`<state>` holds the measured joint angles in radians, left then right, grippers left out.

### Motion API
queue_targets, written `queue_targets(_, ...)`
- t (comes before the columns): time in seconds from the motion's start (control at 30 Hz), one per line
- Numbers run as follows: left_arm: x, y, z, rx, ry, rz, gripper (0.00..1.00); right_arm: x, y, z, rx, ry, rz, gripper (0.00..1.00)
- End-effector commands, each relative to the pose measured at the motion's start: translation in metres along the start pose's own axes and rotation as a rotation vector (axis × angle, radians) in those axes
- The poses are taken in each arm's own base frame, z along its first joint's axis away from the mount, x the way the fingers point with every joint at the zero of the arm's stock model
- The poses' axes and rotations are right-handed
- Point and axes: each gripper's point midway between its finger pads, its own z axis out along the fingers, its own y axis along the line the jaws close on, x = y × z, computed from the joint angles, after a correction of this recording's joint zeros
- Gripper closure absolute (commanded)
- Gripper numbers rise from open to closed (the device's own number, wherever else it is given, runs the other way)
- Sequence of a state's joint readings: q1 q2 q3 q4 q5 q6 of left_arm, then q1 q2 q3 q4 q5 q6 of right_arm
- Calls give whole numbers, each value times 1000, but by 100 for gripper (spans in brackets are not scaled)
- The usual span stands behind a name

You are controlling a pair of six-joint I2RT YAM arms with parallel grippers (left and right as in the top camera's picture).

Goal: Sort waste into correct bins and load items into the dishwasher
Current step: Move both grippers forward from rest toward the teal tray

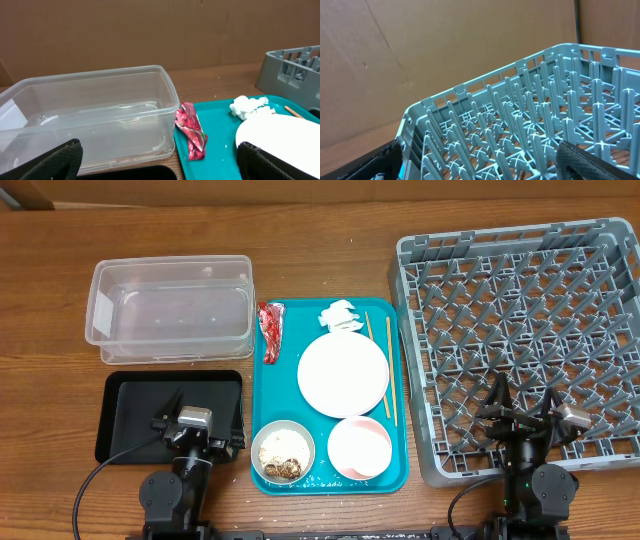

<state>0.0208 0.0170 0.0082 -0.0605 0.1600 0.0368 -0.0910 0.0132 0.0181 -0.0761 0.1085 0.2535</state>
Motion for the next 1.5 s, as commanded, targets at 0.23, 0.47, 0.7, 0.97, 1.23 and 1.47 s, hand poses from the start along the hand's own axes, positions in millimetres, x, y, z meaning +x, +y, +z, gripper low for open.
queue_targets(0.23, 1, 3, 0, -16, 2, 15, 0, 2, -2, 0, 6, -1, -7, 0)
queue_targets(0.47, 1, 3, 0, -16, 2, 15, 0, 2, -2, 0, 6, -1, -7, 0)
queue_targets(0.7, 1, 3, 0, -16, 2, 15, 0, 2, -2, 0, 6, -1, -7, 0)
queue_targets(0.97, 1, 3, 0, -16, 2, 16, 0, 2, -2, 0, 6, -1, -7, 0)
queue_targets(1.23, 1, 2, 0, -7, 1, 14, 0, 2, -2, 0, 6, -1, -7, 0)
queue_targets(1.47, -2, -16, -1, 95, 1, -291, 0, 13, 32, -3, -192, 61, -6, 0)
